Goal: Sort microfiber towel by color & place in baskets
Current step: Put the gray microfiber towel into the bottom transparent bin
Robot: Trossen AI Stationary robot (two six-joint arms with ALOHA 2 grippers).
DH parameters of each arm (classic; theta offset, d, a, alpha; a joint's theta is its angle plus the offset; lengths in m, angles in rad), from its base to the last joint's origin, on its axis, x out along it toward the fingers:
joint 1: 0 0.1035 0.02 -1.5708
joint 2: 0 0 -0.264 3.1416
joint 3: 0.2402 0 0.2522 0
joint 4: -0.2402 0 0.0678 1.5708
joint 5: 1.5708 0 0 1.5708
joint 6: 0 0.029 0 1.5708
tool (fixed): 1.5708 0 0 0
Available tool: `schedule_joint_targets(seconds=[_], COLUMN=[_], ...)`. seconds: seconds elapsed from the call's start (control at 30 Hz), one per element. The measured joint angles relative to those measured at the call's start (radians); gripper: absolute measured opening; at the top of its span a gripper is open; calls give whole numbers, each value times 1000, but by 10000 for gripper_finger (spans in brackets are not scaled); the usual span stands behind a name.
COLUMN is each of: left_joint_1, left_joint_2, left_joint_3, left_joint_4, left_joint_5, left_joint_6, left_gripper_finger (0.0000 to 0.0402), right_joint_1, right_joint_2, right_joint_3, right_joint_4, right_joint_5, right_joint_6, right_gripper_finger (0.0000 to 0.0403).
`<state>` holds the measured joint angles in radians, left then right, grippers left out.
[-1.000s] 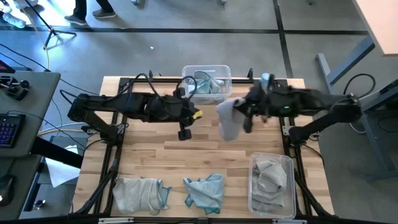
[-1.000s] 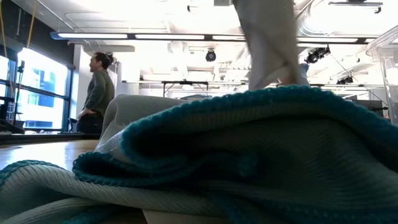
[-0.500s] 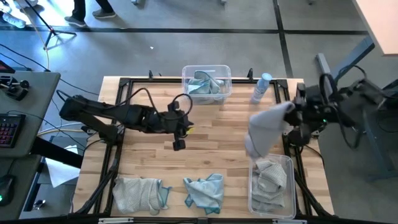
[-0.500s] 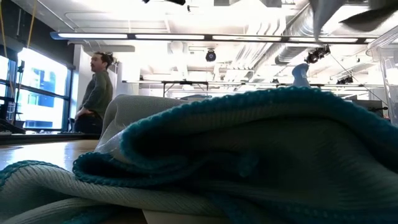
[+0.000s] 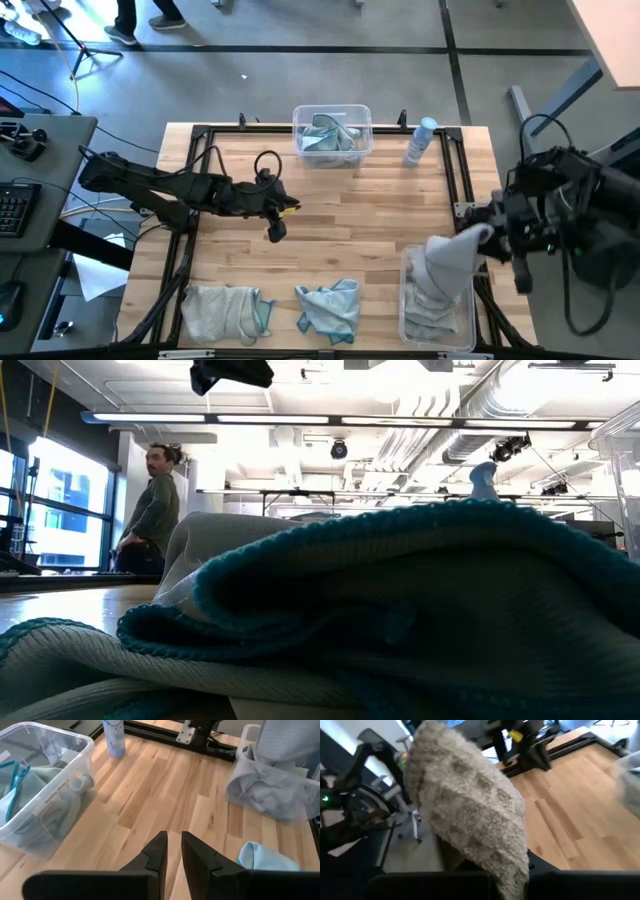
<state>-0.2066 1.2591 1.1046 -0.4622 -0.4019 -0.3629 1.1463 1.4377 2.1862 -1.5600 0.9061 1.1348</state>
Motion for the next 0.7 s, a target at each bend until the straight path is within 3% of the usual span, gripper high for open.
schedule_joint_targets(seconds=[0.1,0.17,0.47,0.7], left_joint_1=[0,0,0,3], left_joint_2=[0,1,0,0], left_joint_3=[-10,-13,-12,-12], left_joint_4=[26,28,43,43], left_joint_5=[0,0,5,5], left_joint_6=[-1,-1,41,69], left_gripper_finger=[42,42,42,42], right_joint_1=[1,-1,0,-24], right_joint_2=[23,40,48,48], right_joint_3=[-62,-106,-428,-657], right_joint_4=[39,-4,-11,111], right_joint_5=[-11,-46,-386,-403], right_joint_6=[-18,54,446,481], right_gripper_finger=[0,0,0,0])
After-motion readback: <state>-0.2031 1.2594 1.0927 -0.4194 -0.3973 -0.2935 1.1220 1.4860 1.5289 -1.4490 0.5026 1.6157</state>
